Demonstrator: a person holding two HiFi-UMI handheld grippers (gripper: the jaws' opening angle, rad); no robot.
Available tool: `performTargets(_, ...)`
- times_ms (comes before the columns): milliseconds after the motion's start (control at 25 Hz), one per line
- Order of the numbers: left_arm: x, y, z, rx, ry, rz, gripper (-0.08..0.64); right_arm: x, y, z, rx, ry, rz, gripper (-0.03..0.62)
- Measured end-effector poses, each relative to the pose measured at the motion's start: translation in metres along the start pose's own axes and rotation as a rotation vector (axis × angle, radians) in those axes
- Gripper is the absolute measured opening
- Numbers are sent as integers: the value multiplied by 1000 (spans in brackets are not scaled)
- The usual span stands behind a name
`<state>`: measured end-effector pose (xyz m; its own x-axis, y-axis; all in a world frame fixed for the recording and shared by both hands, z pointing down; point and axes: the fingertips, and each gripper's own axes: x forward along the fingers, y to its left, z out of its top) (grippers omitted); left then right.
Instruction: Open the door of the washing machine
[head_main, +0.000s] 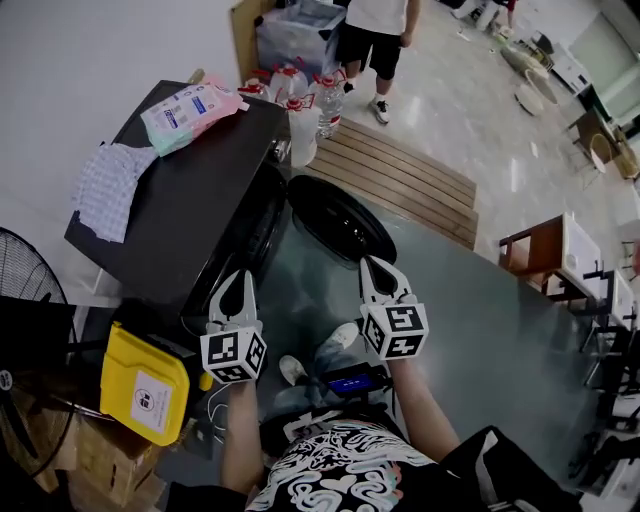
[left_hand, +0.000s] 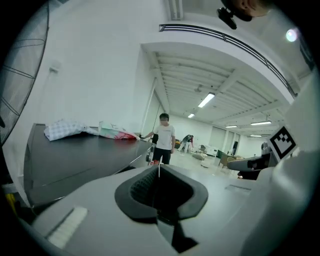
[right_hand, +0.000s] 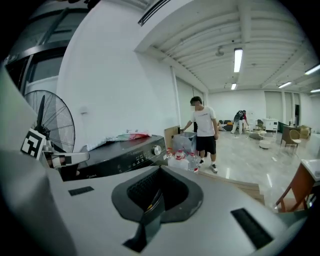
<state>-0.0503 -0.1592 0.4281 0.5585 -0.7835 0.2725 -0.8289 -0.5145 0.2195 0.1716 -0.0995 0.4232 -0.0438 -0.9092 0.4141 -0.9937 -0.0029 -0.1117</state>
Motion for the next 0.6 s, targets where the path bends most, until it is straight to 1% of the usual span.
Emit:
performTargets(40,-4,0,3,-3,-7,-1,2,-5,4,0,-5,-4,-2,3)
performTargets(240,-13,4,6,-7,2,2,2,-18,17,-4,-4,-8,5,2)
performTargets(400,-17,3,8,19,5,2,2,-21,21,-8,-3,-5,1,2)
performTargets(600,-18,4,5,13,8,1,2,-23,21,-12,-3,4,6,2)
